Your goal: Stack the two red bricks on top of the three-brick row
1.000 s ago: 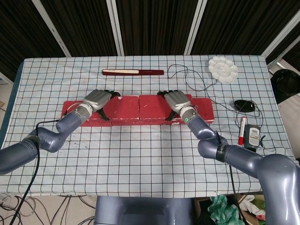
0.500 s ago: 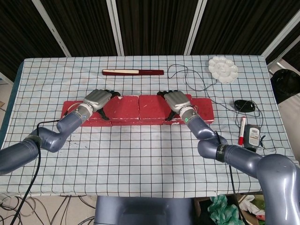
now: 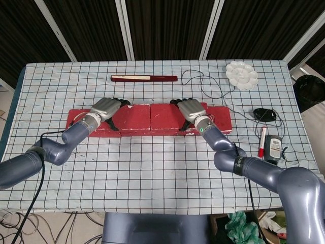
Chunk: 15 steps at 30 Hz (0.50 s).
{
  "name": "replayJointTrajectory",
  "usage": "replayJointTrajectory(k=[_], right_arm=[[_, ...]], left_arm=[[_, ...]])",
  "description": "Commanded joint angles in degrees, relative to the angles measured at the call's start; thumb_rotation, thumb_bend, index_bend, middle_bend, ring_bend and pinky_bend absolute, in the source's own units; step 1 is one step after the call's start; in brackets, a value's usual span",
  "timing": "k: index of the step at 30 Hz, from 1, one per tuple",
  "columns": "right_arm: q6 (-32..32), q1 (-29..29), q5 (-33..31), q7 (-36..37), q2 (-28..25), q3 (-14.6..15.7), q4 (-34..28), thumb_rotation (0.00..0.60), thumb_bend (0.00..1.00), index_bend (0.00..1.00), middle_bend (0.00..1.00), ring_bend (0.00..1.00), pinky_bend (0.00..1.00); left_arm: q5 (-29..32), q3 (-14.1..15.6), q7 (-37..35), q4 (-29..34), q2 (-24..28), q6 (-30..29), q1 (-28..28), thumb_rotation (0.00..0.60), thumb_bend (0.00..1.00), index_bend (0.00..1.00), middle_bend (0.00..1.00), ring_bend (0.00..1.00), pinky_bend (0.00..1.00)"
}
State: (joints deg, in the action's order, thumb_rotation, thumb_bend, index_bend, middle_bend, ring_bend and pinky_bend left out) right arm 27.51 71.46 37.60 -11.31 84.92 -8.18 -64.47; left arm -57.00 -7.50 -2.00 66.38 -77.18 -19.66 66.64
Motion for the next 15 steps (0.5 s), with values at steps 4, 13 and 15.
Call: replayJointTrajectory(k=[4, 13, 15], right_arm=[[0.0, 0.1, -0.1, 0.0, 0.0, 0.2, 0.1, 0.6, 0.1, 0.13, 0.21, 0.18, 0.21], [-0.4, 0.2, -0.7, -0.1, 0.2, 0.6, 0.6, 0.6, 0.07, 0.1, 0.19, 0.15, 0.21], [-0.4, 0.3, -0.9, -0.2, 0.3, 0.7, 0.6, 0.6, 0.07, 0.09, 0.19, 0.14, 0.21]], left_arm=[[0.9, 0.6, 0.7, 0.3, 0.3, -0.2, 0.3, 0.6, 0.1, 0.15, 0.22, 0.12, 0.25], [3.4, 1.9, 2.1, 0.2, 0.4, -0.3, 1.0, 0.6, 0.03, 0.12, 0.2, 0.1, 0.24], [4.1, 2.2, 2.4, 0.2, 0.3, -0.3, 1.3, 0.6, 0.03, 0.12, 0.2, 0.09, 0.23]])
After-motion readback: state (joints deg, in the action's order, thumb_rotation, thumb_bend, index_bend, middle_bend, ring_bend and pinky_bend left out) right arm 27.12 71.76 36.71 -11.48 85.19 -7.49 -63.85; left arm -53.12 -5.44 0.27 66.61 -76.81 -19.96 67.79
